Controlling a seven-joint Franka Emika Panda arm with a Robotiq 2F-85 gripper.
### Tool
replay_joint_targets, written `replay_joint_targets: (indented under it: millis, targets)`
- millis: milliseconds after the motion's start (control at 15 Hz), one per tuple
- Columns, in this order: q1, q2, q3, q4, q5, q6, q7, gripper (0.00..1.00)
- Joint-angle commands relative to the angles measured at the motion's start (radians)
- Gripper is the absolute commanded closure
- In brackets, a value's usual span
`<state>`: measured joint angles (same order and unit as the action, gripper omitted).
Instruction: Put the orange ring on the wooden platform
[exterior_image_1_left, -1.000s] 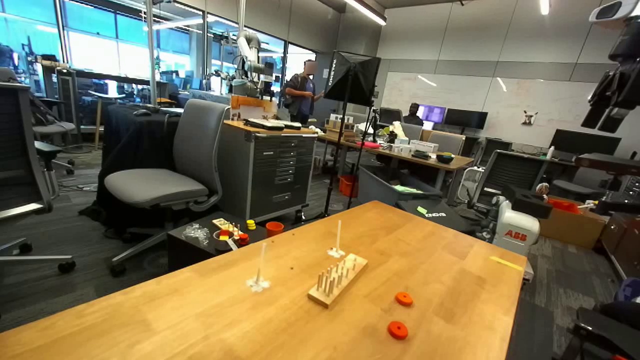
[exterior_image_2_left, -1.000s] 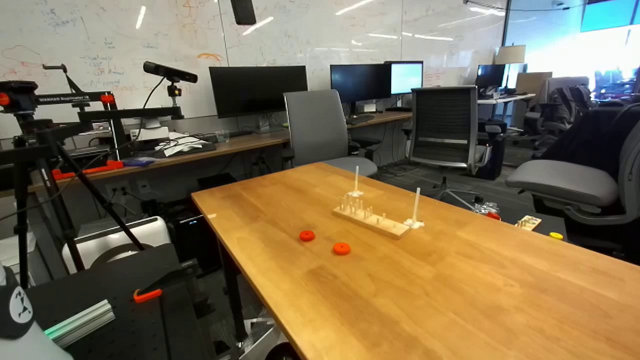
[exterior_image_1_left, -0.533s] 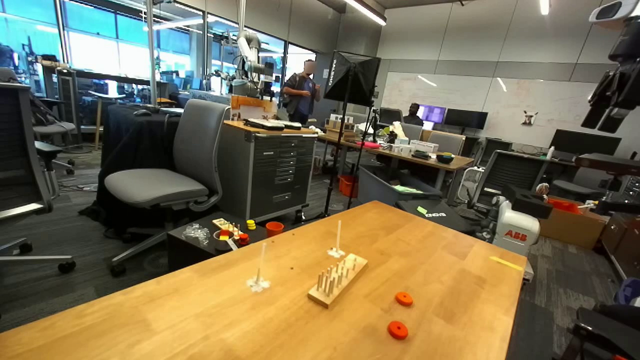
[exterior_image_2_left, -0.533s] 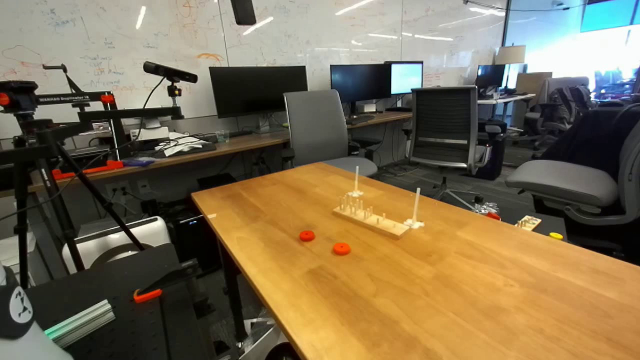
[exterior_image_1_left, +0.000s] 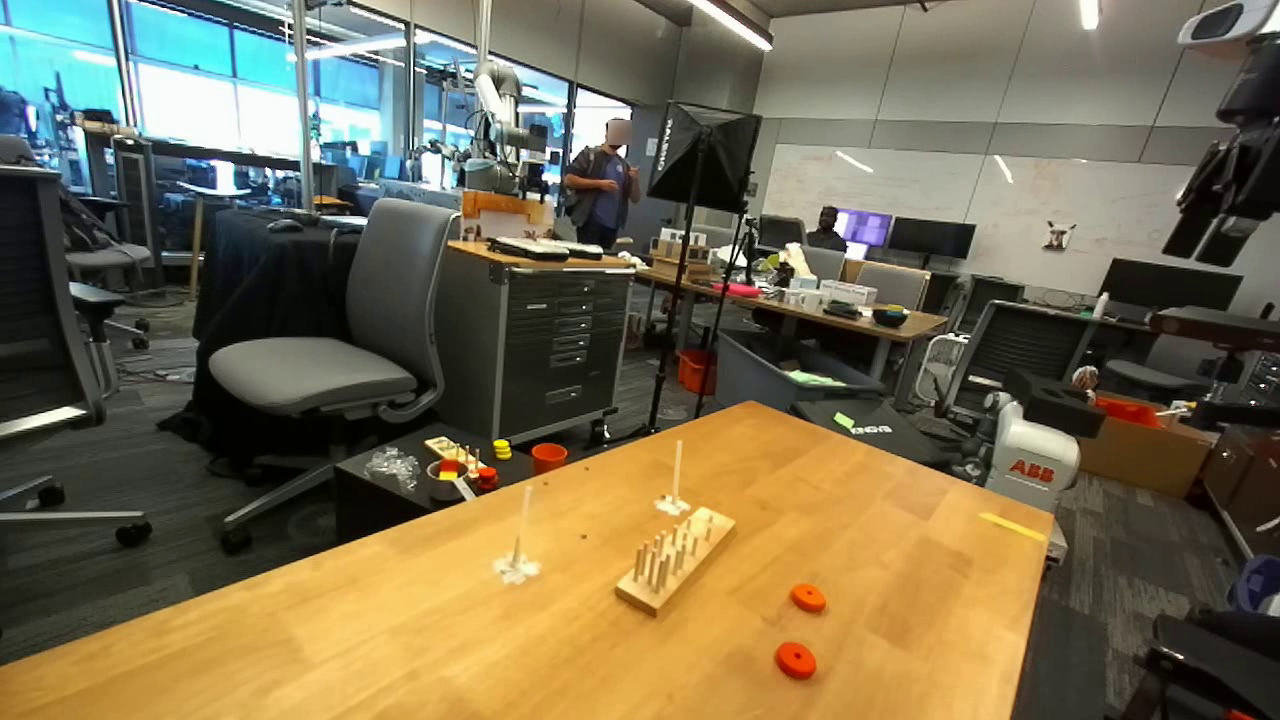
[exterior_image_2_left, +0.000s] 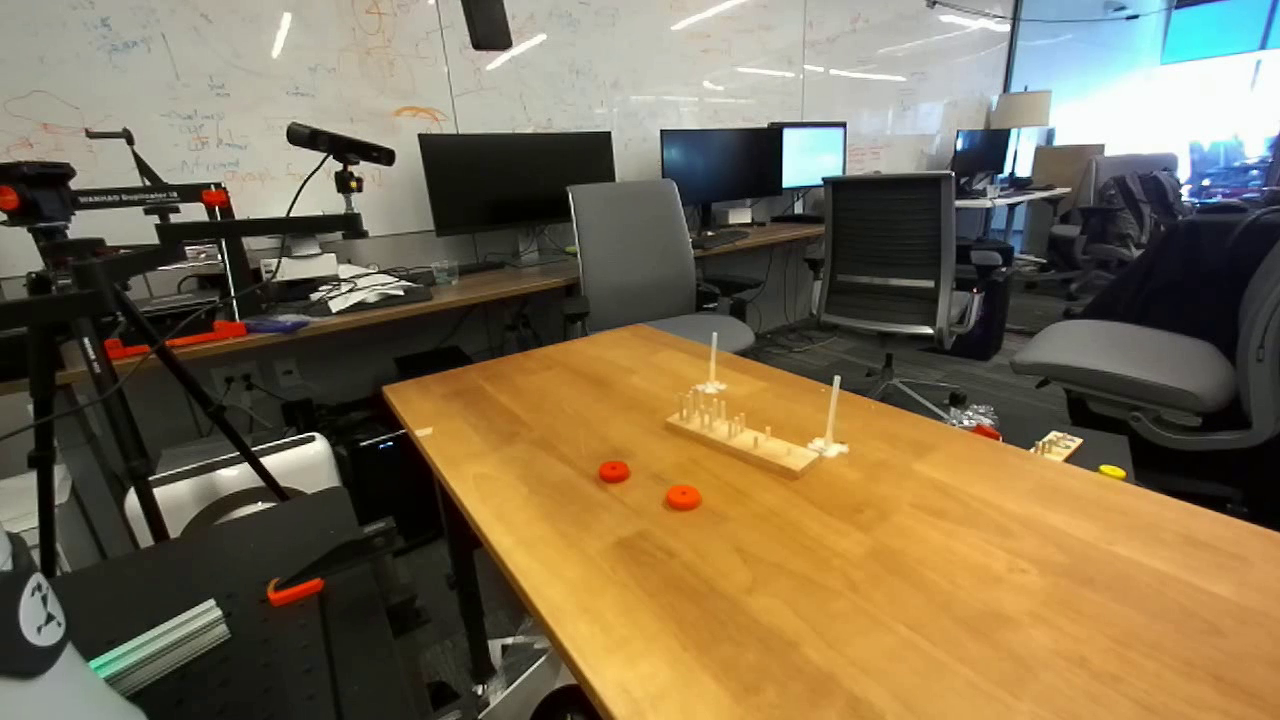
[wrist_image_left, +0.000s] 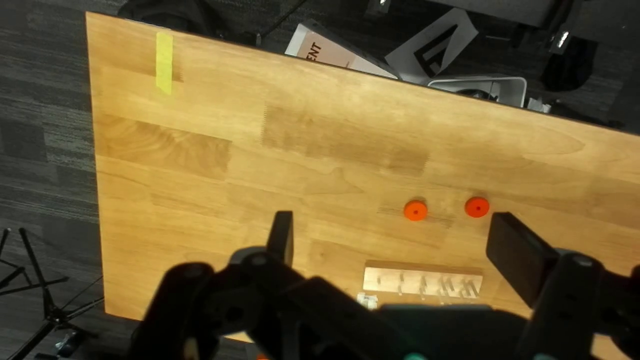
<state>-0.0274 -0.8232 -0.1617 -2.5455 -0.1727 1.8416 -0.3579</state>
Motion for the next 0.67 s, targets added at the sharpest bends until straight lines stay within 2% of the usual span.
replay_joint_targets:
  millis: [0, 200, 467, 600]
  targets:
    - [0.009, 0.042, 0.019, 0.018, 0.002, 0.007, 0.041, 0.00]
    - [0.015, 0.150, 0.059, 0.052, 0.008, 0.032, 0.113, 0.00]
    - [0.003, 0.376, 0.126, 0.142, 0.025, 0.111, 0.297, 0.00]
    - [-0.005, 0.491, 0.157, 0.227, 0.013, 0.045, 0.375, 0.00]
